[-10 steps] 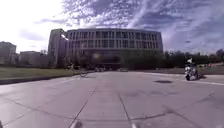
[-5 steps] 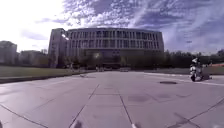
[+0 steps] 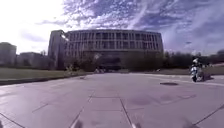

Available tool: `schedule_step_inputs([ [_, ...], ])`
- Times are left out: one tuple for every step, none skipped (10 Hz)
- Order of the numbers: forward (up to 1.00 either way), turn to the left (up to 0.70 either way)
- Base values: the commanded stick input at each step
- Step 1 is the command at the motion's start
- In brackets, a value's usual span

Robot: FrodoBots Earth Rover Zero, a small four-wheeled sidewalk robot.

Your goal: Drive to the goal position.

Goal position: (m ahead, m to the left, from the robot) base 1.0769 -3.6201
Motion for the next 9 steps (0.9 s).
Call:
schedule_step_inputs([
  [0.70, 0.00],
  [0.70, 0.00],
  [0.70, 0.00],
  [0.70, 0.00],
  [0.70, 0.00],
  [0.70, 0.00],
  [0.70, 0.00],
  [0.70, 0.00],
  [0.70, 0.00],
])
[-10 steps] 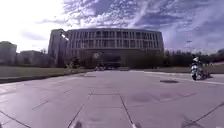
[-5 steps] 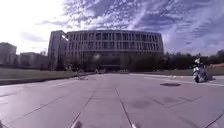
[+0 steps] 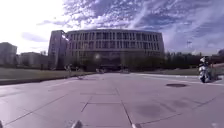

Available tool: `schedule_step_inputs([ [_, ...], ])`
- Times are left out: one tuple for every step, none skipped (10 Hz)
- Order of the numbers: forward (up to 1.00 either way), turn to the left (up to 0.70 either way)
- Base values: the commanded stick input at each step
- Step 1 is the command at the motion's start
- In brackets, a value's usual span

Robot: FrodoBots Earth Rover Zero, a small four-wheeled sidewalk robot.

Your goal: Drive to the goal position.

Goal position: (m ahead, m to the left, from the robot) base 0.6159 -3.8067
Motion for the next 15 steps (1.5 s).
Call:
schedule_step_inputs([
  [0.70, 0.00],
  [0.70, 0.00],
  [0.70, 0.00],
  [0.70, 0.00],
  [0.70, 0.00],
  [0.70, 0.00],
  [0.70, 0.00],
  [0.70, 0.00],
  [0.70, 0.00],
  [0.70, 0.00],
  [0.70, 0.00],
  [0.70, 0.00],
  [0.70, 0.00],
  [0.70, 0.00],
  [0.70, 0.00],
])
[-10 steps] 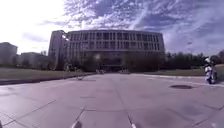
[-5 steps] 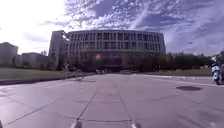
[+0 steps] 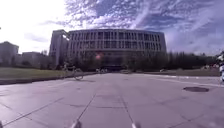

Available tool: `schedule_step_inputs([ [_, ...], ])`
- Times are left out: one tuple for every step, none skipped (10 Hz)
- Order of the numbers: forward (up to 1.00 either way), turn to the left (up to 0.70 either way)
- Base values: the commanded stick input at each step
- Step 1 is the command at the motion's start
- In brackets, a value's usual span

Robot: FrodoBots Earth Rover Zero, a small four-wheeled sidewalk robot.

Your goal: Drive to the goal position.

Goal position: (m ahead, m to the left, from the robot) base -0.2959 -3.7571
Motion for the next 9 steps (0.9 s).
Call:
schedule_step_inputs([
  [0.70, 0.00],
  [0.70, 0.00],
  [0.70, 0.00],
  [0.70, 0.00],
  [0.70, 0.00],
  [0.70, 0.00],
  [0.70, 0.00],
  [0.70, 0.00],
  [0.70, 0.00],
])
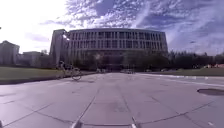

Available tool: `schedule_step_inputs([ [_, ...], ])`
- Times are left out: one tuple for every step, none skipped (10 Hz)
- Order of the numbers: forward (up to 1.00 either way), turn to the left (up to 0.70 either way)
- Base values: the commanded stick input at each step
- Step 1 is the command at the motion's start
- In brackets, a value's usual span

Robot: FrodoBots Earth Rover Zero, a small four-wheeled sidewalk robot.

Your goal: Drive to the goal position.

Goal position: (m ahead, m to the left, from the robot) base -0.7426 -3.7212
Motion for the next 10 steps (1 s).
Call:
schedule_step_inputs([
  [0.70, 0.00],
  [0.70, 0.00],
  [0.70, 0.00],
  [0.70, 0.00],
  [0.70, 0.00],
  [0.70, 0.00],
  [0.70, 0.00],
  [0.70, 0.00],
  [0.70, 0.00],
  [0.70, 0.00],
])
